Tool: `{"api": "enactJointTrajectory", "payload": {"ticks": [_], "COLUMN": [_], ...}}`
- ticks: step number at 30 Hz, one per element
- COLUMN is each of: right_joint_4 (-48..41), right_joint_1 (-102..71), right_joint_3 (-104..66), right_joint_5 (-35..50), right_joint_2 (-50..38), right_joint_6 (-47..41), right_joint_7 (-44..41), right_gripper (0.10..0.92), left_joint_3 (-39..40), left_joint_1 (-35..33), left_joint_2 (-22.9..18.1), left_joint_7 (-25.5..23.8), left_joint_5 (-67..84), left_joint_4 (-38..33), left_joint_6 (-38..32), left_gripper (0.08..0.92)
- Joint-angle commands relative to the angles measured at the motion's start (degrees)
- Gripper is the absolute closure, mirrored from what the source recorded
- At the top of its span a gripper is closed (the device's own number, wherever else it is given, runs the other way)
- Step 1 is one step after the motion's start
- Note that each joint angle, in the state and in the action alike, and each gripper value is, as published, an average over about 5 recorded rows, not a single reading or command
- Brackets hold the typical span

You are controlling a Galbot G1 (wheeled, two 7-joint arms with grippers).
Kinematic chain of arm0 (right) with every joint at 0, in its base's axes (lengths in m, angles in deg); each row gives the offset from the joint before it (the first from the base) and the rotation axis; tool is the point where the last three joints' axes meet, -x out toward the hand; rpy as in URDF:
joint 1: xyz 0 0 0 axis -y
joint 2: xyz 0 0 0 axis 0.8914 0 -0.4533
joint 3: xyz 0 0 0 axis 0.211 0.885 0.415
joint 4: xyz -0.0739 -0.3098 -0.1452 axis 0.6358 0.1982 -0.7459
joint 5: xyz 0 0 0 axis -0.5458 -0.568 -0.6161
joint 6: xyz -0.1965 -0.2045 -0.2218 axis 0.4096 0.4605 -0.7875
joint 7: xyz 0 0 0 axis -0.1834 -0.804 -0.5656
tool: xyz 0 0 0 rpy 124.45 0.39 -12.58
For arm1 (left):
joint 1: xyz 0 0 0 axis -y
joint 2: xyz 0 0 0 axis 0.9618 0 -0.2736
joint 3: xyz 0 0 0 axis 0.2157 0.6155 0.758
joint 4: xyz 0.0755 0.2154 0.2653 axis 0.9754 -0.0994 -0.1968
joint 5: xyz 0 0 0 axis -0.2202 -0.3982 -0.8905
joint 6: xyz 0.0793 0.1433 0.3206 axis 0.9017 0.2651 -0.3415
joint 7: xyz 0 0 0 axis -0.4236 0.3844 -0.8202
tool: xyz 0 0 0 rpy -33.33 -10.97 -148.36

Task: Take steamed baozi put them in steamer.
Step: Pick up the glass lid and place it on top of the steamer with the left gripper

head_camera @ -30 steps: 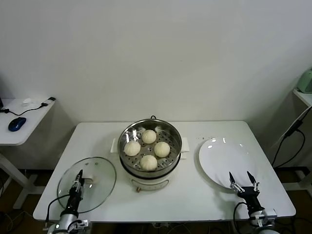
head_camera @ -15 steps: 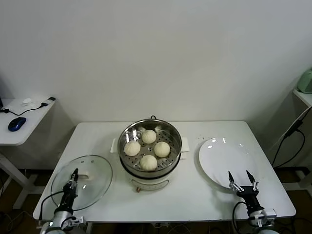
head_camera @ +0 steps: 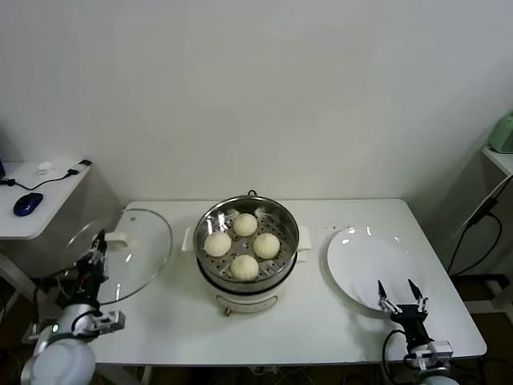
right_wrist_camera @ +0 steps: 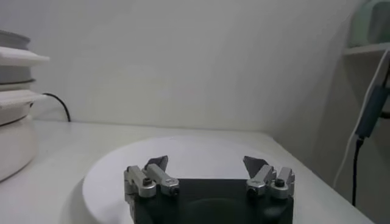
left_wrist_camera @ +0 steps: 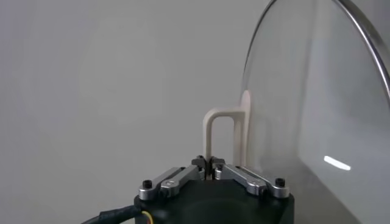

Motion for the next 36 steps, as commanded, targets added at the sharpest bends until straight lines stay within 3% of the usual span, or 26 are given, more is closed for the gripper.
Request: {"api": "enactJointTrajectory", "payload": {"ticks": [1, 7, 11, 16, 22, 26, 36], "right_joint_4": [0.92, 1.38, 1.48, 0.75, 0.28, -0.07, -0.58], "right_joint_1": [-0.72, -1.06, -1.42, -1.63, -1.89, -2.28, -2.74], "right_joint_3": [-0.05, 0.25, 0.31, 0.38, 0.37, 0.36, 0.01], "right_joint_5": [-1.89, -2.22, -2.16, -1.92, -1.79, -1.77, -1.73], "right_joint_2": [-0.05, -0.02, 0.07, -0.02, -0.08, -0.10, -0.08], "right_joint_6": [-0.57, -0.20, 0.36, 1.22, 1.85, 2.47, 3.63], "right_joint_7": [1.65, 1.48, 1.49, 1.53, 1.62, 1.63, 2.21], "right_gripper": [0.202, 0.203, 0.202, 0.203, 0.203, 0.203, 0.203], "left_joint_3": [2.45, 17.92, 29.66, 37.50, 42.15, 43.15, 43.01], "left_joint_1": [2.90, 9.63, 13.56, 16.67, 18.55, 18.90, 20.10], "left_joint_2": [2.29, -0.53, -6.74, -15.43, -23.35, -26.56, -27.55], "left_joint_7": [-10.81, -13.76, -15.76, -16.40, -15.61, -15.03, -13.89], "left_joint_5": [1.02, -6.71, -13.70, -23.02, -28.70, -30.85, -33.59], "left_joint_4": [-13.59, -13.71, -12.17, -8.89, -3.17, 0.63, 8.20], "left_joint_6": [8.17, 14.69, 19.36, 21.60, 22.90, 23.08, 23.64], "left_gripper": [0.866, 0.866, 0.866, 0.866, 0.866, 0.866, 0.866]}}
